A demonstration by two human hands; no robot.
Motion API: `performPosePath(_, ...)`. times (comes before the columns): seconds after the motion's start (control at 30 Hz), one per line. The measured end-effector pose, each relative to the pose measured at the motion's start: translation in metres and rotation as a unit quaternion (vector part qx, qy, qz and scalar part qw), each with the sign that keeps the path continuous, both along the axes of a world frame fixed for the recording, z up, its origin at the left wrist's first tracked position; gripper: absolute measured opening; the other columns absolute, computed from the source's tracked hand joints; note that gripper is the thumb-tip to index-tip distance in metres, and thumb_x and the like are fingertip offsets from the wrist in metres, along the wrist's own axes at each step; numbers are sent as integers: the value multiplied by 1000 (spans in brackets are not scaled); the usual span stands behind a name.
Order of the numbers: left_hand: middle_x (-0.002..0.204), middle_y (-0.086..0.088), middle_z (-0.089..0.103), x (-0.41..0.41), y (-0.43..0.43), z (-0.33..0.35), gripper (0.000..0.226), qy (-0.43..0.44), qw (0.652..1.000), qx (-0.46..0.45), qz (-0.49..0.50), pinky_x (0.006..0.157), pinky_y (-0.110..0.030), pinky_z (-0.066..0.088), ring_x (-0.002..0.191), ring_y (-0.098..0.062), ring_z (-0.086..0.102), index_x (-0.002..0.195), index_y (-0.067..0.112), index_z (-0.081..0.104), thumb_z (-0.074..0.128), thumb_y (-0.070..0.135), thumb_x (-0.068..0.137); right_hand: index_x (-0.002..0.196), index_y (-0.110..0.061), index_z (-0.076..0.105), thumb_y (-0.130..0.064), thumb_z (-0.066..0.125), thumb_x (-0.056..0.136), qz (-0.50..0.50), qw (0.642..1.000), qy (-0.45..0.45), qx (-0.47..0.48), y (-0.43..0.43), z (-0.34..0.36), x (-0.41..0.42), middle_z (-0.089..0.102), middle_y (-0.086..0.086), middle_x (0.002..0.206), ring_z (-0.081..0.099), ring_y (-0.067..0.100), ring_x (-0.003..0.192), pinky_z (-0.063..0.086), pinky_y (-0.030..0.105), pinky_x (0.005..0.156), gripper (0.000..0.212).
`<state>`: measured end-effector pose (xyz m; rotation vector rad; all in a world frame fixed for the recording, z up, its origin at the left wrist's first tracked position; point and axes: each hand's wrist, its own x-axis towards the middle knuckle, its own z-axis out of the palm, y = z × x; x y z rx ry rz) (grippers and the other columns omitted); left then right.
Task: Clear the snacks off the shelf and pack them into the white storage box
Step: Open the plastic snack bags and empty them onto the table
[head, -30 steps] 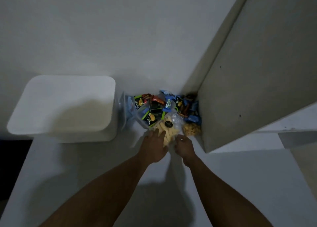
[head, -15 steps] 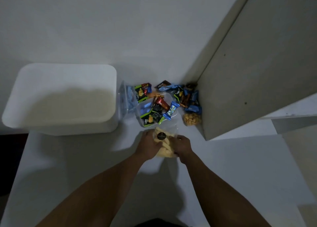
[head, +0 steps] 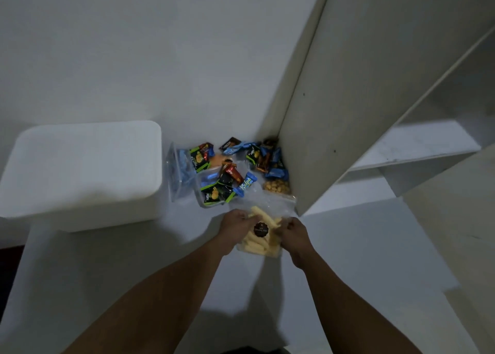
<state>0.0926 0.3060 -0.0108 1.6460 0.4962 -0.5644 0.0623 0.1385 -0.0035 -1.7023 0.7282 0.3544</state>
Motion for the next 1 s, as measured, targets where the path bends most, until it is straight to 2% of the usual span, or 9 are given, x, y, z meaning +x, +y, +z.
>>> performPosePath(0.1,74,-3,60,6,-2,25,39,-74,997,10,-11,63,-30,48,70,-16,59,73,13,57,86,38,70,103,-14,63,4,62,80,9,999,-23,39,-3,22,3,64,17,111,66,33,103,56,56,89,30)
performPosePath(0.23,85,-6,66,19,9,63,36,-132,991,5,-6,71,-35,52,81,-20,65,82,13,59,86,34,70,115,-3,57,6,54,89,66,991,-61,97,4,63,17,65,15,107,66,26,93,61,38,73,27)
performPosePath(0.4,95,-15,71,34,35,109,35,-210,977,-29,22,67,-28,57,85,-21,70,98,3,67,80,30,79,107,-9,67,-25,58,98,114,981,-140,65,30,119,44,69,18,111,67,32,99,58,48,85,20)
performPosePath(0.47,95,-17,72,43,47,126,35,-218,976,-20,10,77,-36,58,88,-28,70,94,4,69,80,32,78,106,-10,69,-32,58,98,94,971,-211,55,43,144,57,71,17,105,69,24,90,57,39,78,26)
performPosePath(0.6,77,0,71,54,66,162,10,-237,971,-23,30,68,-28,54,77,-15,68,83,11,68,77,14,79,102,0,67,-22,56,100,43,947,-314,55,66,188,75,70,4,86,66,0,70,54,18,64,24)
performPosePath(0.67,82,-4,73,58,74,177,11,-259,964,-36,52,73,-35,55,82,-21,68,84,11,71,78,11,76,101,1,66,-20,57,99,43,939,-336,64,78,200,81,71,6,85,69,6,73,55,23,66,22)
performPosePath(0.77,90,-5,76,61,86,205,11,-314,941,-74,102,79,-33,55,84,-18,70,85,16,75,81,13,77,102,0,64,-20,57,100,50,930,-355,83,92,214,86,71,7,85,70,19,78,55,34,70,21)
performPosePath(0.9,84,-11,75,60,96,238,8,-359,918,-114,122,79,-42,56,77,-25,71,87,8,74,77,7,80,102,-4,63,-23,56,100,50,915,-386,101,105,231,87,71,4,84,71,18,77,56,31,65,21)
performPosePath(1.0,83,-10,75,58,99,254,10,-374,911,-129,117,77,-40,56,74,-25,71,90,4,73,76,7,81,100,-8,63,-23,55,100,39,905,-405,125,111,247,87,71,1,84,71,17,78,55,29,63,17)
